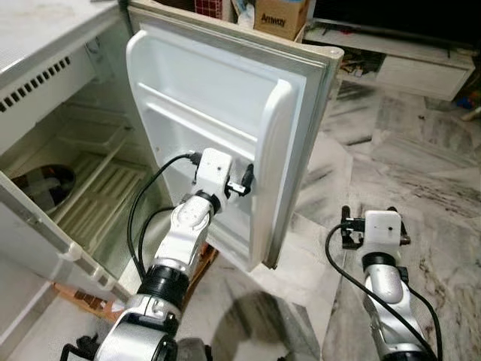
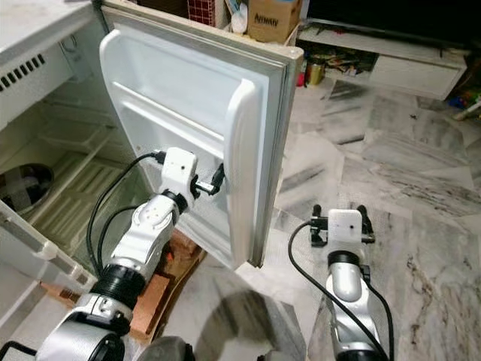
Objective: Restocking fridge
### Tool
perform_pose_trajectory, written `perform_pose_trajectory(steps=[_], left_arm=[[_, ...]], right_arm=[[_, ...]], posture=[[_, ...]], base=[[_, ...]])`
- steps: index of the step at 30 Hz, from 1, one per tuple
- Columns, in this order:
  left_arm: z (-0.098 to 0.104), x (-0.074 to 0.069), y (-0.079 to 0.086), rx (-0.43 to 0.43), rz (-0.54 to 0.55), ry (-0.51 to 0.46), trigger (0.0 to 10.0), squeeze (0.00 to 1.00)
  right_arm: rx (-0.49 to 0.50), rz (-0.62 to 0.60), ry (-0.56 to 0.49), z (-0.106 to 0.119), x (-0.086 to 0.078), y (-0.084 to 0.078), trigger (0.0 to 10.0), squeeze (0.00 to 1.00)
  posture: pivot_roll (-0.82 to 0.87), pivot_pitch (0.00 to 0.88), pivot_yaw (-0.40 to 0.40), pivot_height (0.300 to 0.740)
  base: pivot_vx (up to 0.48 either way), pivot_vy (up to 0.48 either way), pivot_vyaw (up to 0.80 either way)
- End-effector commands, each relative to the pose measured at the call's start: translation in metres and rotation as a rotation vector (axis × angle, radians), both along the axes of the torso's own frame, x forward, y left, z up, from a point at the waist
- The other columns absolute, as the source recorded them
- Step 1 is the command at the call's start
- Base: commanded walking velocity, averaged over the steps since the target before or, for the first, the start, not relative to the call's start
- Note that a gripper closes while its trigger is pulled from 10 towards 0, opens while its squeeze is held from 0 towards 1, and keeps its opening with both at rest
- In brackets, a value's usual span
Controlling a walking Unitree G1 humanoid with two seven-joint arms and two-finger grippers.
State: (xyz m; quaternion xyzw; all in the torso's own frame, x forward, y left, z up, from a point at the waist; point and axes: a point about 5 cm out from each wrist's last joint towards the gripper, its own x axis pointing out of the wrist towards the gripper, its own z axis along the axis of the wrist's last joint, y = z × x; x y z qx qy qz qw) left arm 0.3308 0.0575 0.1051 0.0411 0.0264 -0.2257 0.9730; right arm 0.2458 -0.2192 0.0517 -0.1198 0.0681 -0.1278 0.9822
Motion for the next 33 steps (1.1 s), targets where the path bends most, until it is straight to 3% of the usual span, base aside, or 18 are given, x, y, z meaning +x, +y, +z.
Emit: perform_pose_trajectory(steps=[1, 3, 6, 7, 8, 16, 18, 20, 24, 28, 30, 32, 33], left_arm=[[0.014, 0.001, -0.012, -0.006, -0.050, -0.073, 10.0, 0.00], [0.002, -0.002, 0.014, 0.028, 0.048, -0.053, 10.0, 0.00], [-0.009, -0.010, 0.036, 0.044, 0.122, -0.032, 10.0, 0.00], [-0.009, -0.010, 0.036, 0.044, 0.122, -0.032, 10.0, 0.00], [-0.015, -0.017, 0.049, 0.053, 0.167, -0.020, 10.0, 0.00], [-0.013, -0.038, 0.074, 0.032, 0.249, -0.037, 10.0, 0.00], [-0.007, -0.046, 0.071, -0.006, 0.200, -0.066, 10.0, 0.00], [-0.005, -0.059, 0.060, -0.001, 0.055, -0.088, 10.0, 0.00], [-0.012, -0.064, 0.050, 0.032, -0.051, -0.062, 10.0, 0.00], [-0.012, -0.053, 0.039, 0.035, -0.105, -0.053, 10.0, 0.00], [-0.007, -0.033, 0.025, 0.056, -0.125, -0.076, 10.0, 0.00], [-0.004, -0.027, 0.019, 0.063, -0.132, -0.082, 10.0, 0.00], [-0.001, -0.017, 0.009, 0.079, -0.149, -0.086, 10.0, 0.00]], right_arm=[[-0.004, -0.011, -0.005, 0.001, -0.001, -0.002, 10.0, 0.00], [-0.003, -0.014, -0.004, 0.000, -0.002, -0.002, 10.0, 0.00], [-0.010, -0.019, 0.003, -0.001, -0.002, -0.002, 10.0, 0.00], [-0.010, -0.019, 0.003, -0.001, -0.002, -0.002, 10.0, 0.00], [-0.008, -0.018, 0.005, -0.002, -0.002, -0.002, 10.0, 0.00], [-0.009, -0.014, 0.010, -0.002, 0.000, -0.002, 10.0, 0.00], [-0.011, -0.014, 0.010, -0.002, 0.000, -0.003, 10.0, 0.00], [-0.012, -0.013, 0.011, -0.002, 0.001, -0.003, 10.0, 0.00], [-0.014, -0.011, 0.011, -0.001, 0.002, -0.003, 10.0, 0.00], [-0.014, -0.011, 0.008, 0.000, 0.003, -0.003, 10.0, 0.00], [-0.014, -0.014, 0.005, 0.000, 0.004, -0.004, 10.0, 0.00], [-0.015, -0.015, 0.004, 0.000, 0.004, -0.004, 10.0, 0.00], [-0.016, -0.016, 0.003, 0.001, 0.005, -0.004, 10.0, 0.00]], posture=[[-0.07, 0.000, 0.013, 0.740], [-0.06, 0.000, 0.014, 0.740], [-0.05, 0.000, 0.012, 0.740], [-0.05, 0.000, 0.012, 0.740], [-0.04, 0.000, 0.011, 0.740], [-0.03, 0.000, 0.005, 0.740], [-0.03, 0.000, 0.004, 0.740], [-0.03, 0.000, 0.001, 0.740], [-0.03, 0.000, -0.003, 0.740], [-0.04, 0.000, -0.003, 0.740], [-0.05, 0.000, -0.003, 0.740], [-0.05, 0.000, -0.003, 0.740], [-0.06, 0.000, -0.002, 0.740]], base=[[0.000, 0.000, 0.00], [0.000, 0.000, 0.00], [0.000, 0.000, 0.00], [0.000, 0.000, 0.00], [0.000, 0.000, 0.00], [0.000, 0.000, 0.00], [0.000, 0.000, 0.00], [0.000, 0.000, 0.00], [0.000, 0.000, 0.00], [0.000, 0.000, 0.00], [0.000, 0.000, 0.00], [0.000, 0.000, 0.00], [0.000, 0.000, 0.00]])
